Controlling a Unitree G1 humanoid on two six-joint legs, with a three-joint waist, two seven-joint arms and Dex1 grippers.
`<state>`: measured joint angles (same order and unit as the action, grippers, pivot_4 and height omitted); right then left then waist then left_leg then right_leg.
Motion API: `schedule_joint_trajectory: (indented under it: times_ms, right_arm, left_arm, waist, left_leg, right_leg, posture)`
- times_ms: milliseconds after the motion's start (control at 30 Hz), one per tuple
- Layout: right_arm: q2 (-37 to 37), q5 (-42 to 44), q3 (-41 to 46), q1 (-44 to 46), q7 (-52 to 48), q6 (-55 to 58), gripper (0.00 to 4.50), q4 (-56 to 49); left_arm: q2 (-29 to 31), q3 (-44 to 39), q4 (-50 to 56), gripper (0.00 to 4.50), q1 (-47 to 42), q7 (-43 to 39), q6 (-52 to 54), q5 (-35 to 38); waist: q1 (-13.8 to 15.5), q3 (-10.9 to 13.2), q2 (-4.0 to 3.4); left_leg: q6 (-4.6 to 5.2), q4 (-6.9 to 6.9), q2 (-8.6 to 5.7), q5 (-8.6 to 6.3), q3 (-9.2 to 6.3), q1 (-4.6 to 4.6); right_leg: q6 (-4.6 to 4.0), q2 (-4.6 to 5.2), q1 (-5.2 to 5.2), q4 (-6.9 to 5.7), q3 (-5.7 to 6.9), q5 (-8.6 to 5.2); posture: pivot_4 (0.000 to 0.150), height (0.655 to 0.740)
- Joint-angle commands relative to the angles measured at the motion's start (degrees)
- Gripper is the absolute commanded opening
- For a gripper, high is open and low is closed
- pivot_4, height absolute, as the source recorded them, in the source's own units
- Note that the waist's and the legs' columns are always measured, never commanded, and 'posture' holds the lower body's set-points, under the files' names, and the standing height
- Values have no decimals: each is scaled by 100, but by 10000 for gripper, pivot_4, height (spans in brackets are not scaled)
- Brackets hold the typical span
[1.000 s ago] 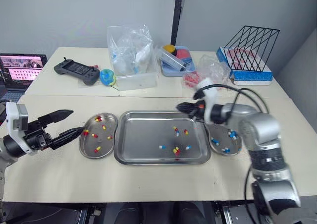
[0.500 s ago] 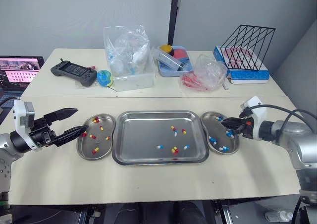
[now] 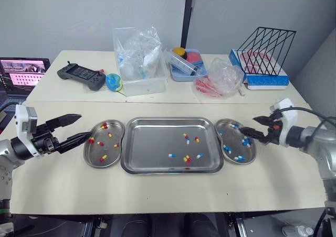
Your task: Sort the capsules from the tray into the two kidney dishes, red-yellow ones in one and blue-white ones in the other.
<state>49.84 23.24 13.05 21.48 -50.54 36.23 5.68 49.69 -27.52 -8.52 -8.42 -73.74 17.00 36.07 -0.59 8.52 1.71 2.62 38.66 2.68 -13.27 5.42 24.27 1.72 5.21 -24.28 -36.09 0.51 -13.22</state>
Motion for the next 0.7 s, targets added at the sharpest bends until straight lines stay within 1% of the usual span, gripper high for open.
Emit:
schedule_joint_trajectory:
  times_ms: [33, 133, 200, 300, 367, 433, 700]
  right_arm:
    - [397, -86, 656, -327, -157, -550, 44658, 408]
    - [401, 58, 1423, -879, -230, -1072, 44658, 913]
    - [301, 57, 1681, -1120, -196, -1496, 44658, 1174]
    - [214, 49, 1782, -1216, -144, -1803, 44658, 1354]
    - [52, 94, 1898, -1233, -19, -2034, 44658, 1494]
    - [-20, 62, 1920, -1218, 57, -2235, 44658, 1639]
    - [20, 136, 1955, -1125, 230, -2335, 44658, 1739]
  left_arm:
    - [179, -249, -332, 45000, -18, -19, -314, -106]
    - [198, -510, -678, 45000, 197, 35, -539, -176]
    - [150, -579, -847, 45000, 274, 106, -754, -267]
    - [112, -614, -1106, 45000, 173, 258, -1039, -378]
    - [155, -642, -1489, 45000, 74, 366, -1345, -531]
    - [166, -627, -1683, 45000, 49, 348, -1494, -581]
    - [208, -567, -1862, 45000, 13, 286, -1628, -612]
  waist:
    - [11, 0, 0]
    - [55, 0, 1]
    - [54, -1, 0]
    - [29, 0, 0]
    - [9, 0, -1]
    - [-13, -1, -1]
    - [-16, -1, -1]
  left_leg:
    - [0, 0, 0, 0, 0, 1]
    - [3, -1, -3, -2, 2, 2]
    - [7, -3, -3, -5, 4, 1]
    - [4, 4, 0, -2, 5, -4]
    - [-1, 7, 5, 3, 5, -11]
    - [-2, 7, 8, 3, 5, -19]
    - [1, 2, 7, 0, 10, -12]
  right_leg:
    - [0, 0, 0, 1, 0, 0]
    - [3, 0, 3, 3, 4, -2]
    - [4, 3, 2, 6, 1, -3]
    - [5, 1, 5, 2, -2, -3]
    - [2, -1, 9, 0, -5, -1]
    - [0, -1, 14, -2, -5, 1]
    - [1, 4, 6, -1, -6, 1]
  posture:
    - [1500, 7400]
    - [1500, 7400]
    - [1500, 7400]
    - [1500, 7400]
    - [1500, 7400]
    - [1500, 7400]
    - [1500, 7400]
